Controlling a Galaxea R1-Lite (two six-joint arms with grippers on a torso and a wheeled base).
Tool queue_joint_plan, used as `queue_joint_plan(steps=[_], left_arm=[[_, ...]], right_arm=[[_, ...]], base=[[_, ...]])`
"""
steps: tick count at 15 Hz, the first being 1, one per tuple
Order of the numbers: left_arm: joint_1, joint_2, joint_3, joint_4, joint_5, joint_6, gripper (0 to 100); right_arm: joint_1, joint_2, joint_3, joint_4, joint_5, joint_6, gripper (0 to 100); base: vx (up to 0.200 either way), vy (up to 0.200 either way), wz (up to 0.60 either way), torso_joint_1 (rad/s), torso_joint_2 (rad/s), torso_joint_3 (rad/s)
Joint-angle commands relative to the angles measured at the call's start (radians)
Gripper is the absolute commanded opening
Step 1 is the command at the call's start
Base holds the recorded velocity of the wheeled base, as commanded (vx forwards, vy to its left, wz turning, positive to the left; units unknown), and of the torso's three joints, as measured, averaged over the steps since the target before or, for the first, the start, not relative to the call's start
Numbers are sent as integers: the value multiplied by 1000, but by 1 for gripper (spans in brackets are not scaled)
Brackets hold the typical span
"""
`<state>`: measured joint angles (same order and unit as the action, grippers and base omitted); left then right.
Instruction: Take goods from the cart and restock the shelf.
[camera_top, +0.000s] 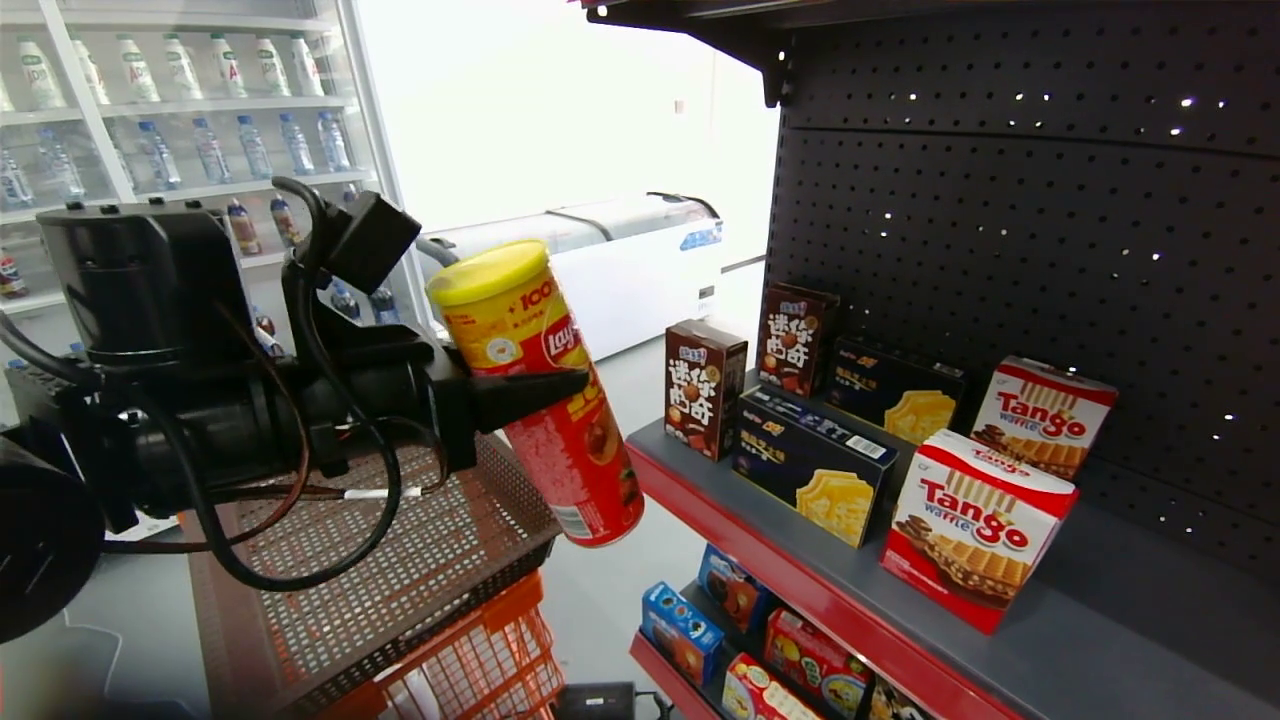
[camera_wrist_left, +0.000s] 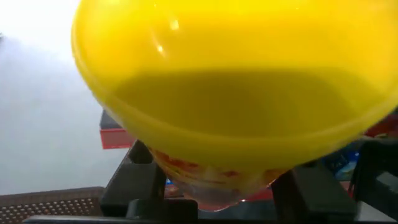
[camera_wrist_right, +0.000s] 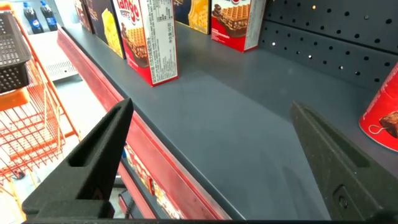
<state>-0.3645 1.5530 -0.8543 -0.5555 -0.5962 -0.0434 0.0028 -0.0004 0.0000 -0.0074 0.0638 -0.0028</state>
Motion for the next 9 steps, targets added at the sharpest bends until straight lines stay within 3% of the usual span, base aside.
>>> queue_joint_plan(steps=[1,3,4,6,8,9], left_arm=[[-31,-48,1,71,-31,-1,0],[-62,-91,-11,217,-34,2,0],[-85,-105,-6,244,-36,8,0],[-91,-108,-20,240,-37,36,0],[-85,-99,-35,240,-37,83,0],[-88,-97,-34,238,-37,86,0]], right_arm=[[0,0,0,0,1,-2,100],[0,0,0,0,2,-2,100],[0,0,0,0,2,-2,100],[0,0,0,0,2,-2,100],[0,0,0,0,2,-2,100],[0,0,0,0,2,-2,100]], base=[[0,0,0,0,0,0],[0,0,0,0,0,0],[0,0,0,0,0,0],[0,0,0,0,0,0],[0,0,0,0,0,0],[0,0,0,0,0,0]])
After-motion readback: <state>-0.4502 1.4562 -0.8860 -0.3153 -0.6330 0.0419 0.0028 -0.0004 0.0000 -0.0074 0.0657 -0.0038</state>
